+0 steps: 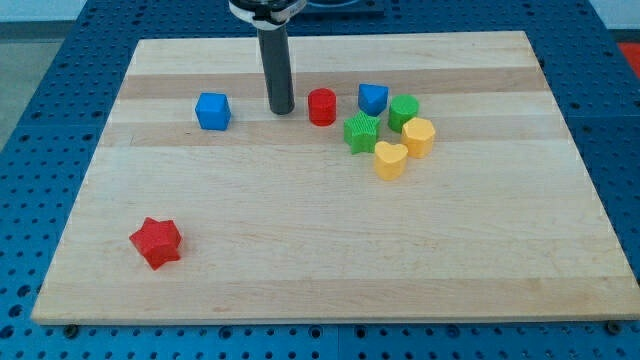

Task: Nudge the triangle to the bottom

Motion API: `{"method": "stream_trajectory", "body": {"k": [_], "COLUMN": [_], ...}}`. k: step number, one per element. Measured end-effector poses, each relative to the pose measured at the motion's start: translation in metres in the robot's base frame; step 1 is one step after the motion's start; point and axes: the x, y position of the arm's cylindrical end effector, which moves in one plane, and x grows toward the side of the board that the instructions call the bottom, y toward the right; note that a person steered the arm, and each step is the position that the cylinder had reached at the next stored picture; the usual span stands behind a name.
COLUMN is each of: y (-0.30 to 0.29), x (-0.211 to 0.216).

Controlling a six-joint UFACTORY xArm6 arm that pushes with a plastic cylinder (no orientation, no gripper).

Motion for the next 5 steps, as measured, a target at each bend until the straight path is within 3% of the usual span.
{"method": "stream_trajectory", "body": {"k": [5], "y": [0.025], "x": [-0.001]}}
